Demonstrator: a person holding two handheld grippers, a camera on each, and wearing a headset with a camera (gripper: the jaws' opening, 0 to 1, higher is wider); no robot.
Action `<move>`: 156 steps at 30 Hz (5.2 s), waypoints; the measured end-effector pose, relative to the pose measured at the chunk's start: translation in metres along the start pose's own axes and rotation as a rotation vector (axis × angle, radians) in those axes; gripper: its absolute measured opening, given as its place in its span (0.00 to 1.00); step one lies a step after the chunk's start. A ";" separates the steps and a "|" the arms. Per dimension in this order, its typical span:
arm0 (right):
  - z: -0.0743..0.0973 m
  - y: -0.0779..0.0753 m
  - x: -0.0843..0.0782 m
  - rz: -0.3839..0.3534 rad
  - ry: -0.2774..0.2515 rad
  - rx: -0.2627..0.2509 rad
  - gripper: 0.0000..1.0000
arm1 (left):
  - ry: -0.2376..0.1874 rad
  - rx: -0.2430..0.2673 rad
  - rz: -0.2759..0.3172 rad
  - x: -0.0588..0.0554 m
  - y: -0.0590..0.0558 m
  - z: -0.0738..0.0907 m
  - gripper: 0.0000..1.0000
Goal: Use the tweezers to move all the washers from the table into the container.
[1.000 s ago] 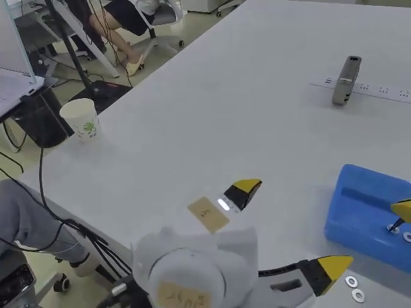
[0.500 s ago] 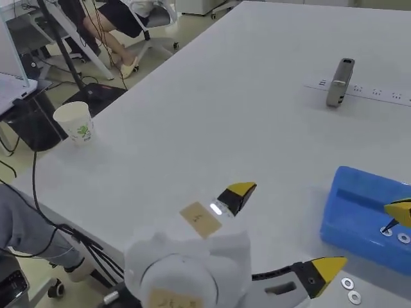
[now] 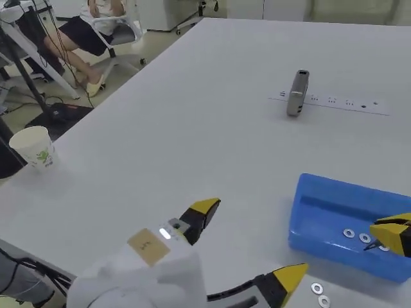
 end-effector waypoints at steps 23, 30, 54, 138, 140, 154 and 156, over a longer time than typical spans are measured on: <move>-0.015 0.045 -0.031 -0.050 0.086 0.121 0.03 | 0.001 -0.003 0.007 -0.001 0.002 0.001 0.72; -0.023 0.049 -0.044 -0.057 0.131 0.143 0.03 | 0.010 -0.006 0.006 -0.002 0.002 0.002 0.71; -0.037 0.065 -0.055 0.047 0.203 0.162 0.04 | 0.033 -0.032 0.001 -0.007 0.001 0.001 0.69; -0.045 0.008 0.016 0.488 0.034 0.024 0.03 | 0.064 -0.042 -0.019 -0.010 0.000 0.002 0.67; -0.049 0.006 0.015 0.489 0.041 0.026 0.03 | 0.065 -0.041 -0.020 -0.011 0.001 0.002 0.67; -0.071 -0.008 -0.006 0.461 0.116 0.067 0.03 | 0.066 -0.042 -0.013 -0.011 0.001 0.001 0.67; -0.073 -0.010 -0.008 0.462 0.129 0.071 0.03 | 0.067 -0.042 -0.014 -0.011 0.001 0.001 0.67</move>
Point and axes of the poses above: the centre of the closed fingertips' face, and the gripper's own axes: z roughly backward along the fingers, y roughly to its left, x roughly out of its top, the point moved 4 cm from there along z, roughly backward along the fingers, and after that the axes turned 13 degrees about -y, right-handed, at the moved point
